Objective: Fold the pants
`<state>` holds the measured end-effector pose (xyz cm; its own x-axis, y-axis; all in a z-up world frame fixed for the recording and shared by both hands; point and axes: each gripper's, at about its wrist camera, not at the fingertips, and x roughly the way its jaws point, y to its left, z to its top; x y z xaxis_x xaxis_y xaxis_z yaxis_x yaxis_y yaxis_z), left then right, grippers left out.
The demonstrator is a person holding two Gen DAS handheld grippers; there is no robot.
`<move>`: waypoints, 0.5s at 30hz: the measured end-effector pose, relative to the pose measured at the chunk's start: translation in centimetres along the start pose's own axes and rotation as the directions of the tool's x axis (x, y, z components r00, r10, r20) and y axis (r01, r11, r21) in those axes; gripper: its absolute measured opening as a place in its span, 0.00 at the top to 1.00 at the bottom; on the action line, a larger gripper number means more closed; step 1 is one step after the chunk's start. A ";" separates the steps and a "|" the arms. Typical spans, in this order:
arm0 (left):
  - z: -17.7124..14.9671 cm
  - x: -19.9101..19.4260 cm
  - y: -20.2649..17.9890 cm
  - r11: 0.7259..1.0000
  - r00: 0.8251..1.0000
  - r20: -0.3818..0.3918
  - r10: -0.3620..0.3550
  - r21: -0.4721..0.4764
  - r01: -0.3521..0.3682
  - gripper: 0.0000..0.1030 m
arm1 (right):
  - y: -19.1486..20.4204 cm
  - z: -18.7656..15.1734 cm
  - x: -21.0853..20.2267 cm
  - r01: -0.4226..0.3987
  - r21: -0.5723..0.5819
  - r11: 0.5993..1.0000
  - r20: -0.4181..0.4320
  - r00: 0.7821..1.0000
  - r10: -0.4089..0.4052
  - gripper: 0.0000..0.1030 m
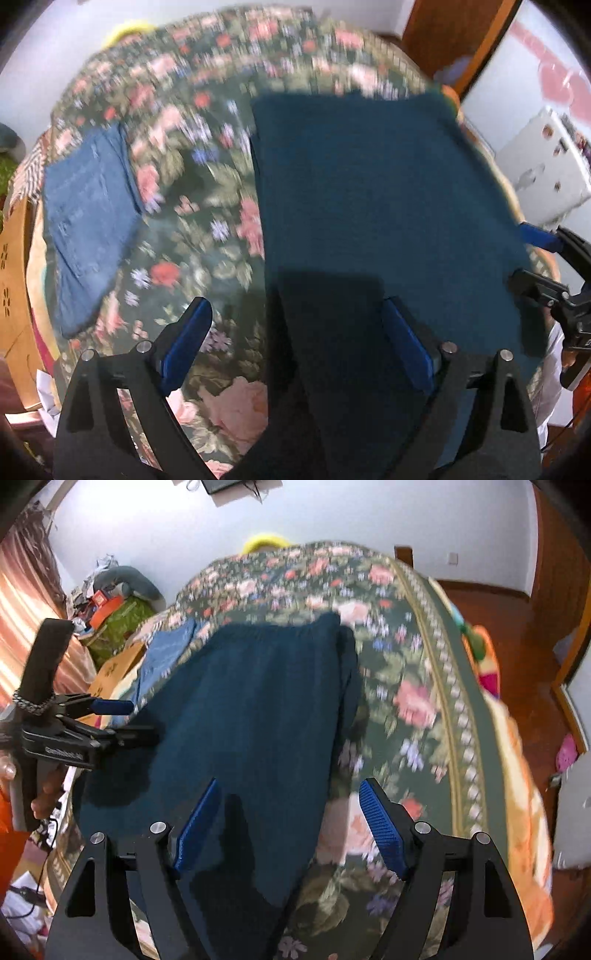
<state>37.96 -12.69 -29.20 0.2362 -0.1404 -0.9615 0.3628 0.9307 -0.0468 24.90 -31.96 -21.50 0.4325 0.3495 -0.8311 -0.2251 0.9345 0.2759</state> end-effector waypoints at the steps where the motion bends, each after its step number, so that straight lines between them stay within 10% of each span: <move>1: 0.0 0.3 0.1 1.000 1.000 -0.005 -0.006 -0.002 0.006 0.09 | -0.3 -0.3 0.5 -0.002 0.009 1.000 -0.017 1.000 0.002 0.28; 15: 3.5 5.7 2.0 0.972 0.968 -0.124 -0.216 -0.124 0.201 0.00 | -2.4 1.4 5.9 -0.206 0.096 0.974 -0.065 0.975 0.213 0.21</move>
<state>43.16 -12.85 -33.84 0.0385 -0.2956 -0.9545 0.2881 0.9180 -0.2726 29.23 -32.01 -26.40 0.3165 0.5355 -0.7830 -0.2243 0.8443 0.4867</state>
